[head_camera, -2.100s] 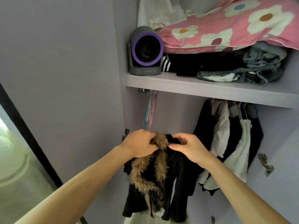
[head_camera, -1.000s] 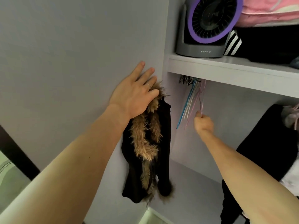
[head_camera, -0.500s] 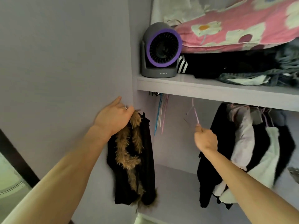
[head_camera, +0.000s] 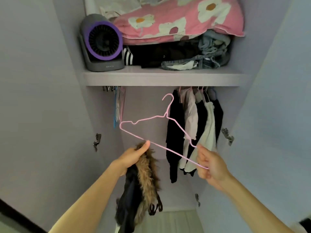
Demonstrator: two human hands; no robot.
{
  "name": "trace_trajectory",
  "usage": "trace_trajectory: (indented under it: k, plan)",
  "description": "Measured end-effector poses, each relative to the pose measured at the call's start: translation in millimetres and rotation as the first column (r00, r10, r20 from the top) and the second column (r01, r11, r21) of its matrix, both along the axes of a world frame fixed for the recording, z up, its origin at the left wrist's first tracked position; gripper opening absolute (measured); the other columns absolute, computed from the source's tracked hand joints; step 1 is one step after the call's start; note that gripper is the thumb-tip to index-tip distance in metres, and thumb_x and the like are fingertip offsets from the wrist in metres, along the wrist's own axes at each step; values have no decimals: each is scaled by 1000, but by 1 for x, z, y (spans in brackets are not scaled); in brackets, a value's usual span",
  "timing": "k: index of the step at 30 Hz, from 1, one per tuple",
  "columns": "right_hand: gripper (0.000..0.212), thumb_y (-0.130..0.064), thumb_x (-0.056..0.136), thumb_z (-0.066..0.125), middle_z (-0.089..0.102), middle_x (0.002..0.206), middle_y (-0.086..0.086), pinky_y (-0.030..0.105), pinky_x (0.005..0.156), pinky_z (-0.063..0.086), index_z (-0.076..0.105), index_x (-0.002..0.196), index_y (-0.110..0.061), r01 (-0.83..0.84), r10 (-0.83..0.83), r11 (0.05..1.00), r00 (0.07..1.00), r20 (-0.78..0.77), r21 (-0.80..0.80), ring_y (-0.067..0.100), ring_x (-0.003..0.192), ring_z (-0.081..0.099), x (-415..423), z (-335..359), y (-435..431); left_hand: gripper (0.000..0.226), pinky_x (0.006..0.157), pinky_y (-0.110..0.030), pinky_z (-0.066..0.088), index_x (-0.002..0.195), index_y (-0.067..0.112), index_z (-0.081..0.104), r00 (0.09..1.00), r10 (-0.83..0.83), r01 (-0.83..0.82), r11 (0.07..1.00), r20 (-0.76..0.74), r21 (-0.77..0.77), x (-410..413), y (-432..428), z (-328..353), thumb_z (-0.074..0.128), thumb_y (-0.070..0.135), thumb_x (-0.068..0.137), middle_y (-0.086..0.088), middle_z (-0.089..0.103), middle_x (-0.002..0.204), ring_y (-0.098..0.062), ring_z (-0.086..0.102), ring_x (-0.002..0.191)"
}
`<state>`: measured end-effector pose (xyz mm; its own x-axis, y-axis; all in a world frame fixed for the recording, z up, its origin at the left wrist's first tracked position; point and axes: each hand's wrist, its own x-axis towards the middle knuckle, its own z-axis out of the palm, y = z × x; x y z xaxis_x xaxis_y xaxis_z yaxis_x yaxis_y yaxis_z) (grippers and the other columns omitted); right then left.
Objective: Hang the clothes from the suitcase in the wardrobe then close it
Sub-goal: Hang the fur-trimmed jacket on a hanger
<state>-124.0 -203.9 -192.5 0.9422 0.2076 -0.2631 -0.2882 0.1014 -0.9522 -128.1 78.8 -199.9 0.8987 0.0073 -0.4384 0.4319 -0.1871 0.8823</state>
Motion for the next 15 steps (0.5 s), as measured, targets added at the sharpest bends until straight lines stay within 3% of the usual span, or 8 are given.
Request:
trace_trajectory:
  k: [2, 4, 6, 8, 9, 11, 15]
  plan:
    - [53, -35, 101, 49, 13, 53, -2, 26, 46, 8, 14, 65, -19, -47, 50, 997, 998, -45, 65, 13, 42, 10, -10, -6, -7, 52, 98, -30, 49, 108, 27, 69, 999, -4, 5, 999, 32, -34, 4, -29, -5, 59, 72, 83, 9, 73, 109, -12, 68, 103]
    - [54, -37, 100, 50, 17, 52, 0, 27, 47, 12, 18, 62, -18, -122, 124, 992, 991, -60, 21, 15, 41, 17, -14, -14, -23, 37, 100, -35, 50, 106, 22, 68, 996, 42, -37, 998, 78, -54, 13, -52, -6, 57, 55, 95, -1, 73, 112, -18, 69, 103]
    - [50, -36, 98, 56, 26, 56, 6, 30, 52, 30, 34, 57, -16, -213, 215, 957, 977, -11, -195, 21, 46, 42, -9, -19, -43, 31, 105, -42, 48, 107, 17, 68, 992, 40, -42, 999, 121, 14, 19, -66, -2, 55, 44, 99, -9, 72, 115, -24, 68, 105]
    - [28, -34, 96, 62, 44, 64, 10, 36, 74, 48, 57, 79, -12, -284, 302, 911, 953, 17, -298, 22, 73, 69, -7, -13, -61, 29, 105, -44, 48, 104, 16, 69, 988, -37, 22, 995, 152, 98, 22, -81, 8, 54, 40, 100, -9, 72, 113, -25, 68, 105]
    - [26, -33, 94, 65, 52, 66, 8, 38, 84, 51, 60, 95, -7, -301, 315, 916, 949, 10, -267, 24, 85, 72, -6, -9, -69, 26, 105, -43, 48, 101, 18, 69, 983, -83, 61, 988, 162, 138, 23, -88, 12, 53, 38, 101, -9, 72, 113, -24, 69, 104]
    - [40, -33, 88, 69, 62, 70, 5, 41, 91, 53, 59, 112, -2, -307, 309, 939, 951, -11, -155, 26, 89, 71, -1, -2, -78, 24, 103, -41, 50, 101, 19, 70, 972, -147, 116, 979, 184, 167, 25, -102, 20, 53, 36, 102, -6, 74, 111, -22, 70, 102]
    - [47, -31, 82, 68, 69, 87, 13, 42, 79, 56, 63, 119, -2, -199, 211, 967, 976, -58, 159, 31, 81, 69, 14, 12, -91, 27, 100, -33, 52, 115, 17, 69, 947, -272, 247, 956, 170, 158, 29, -128, 34, 53, 35, 102, -1, 74, 112, -17, 71, 102]
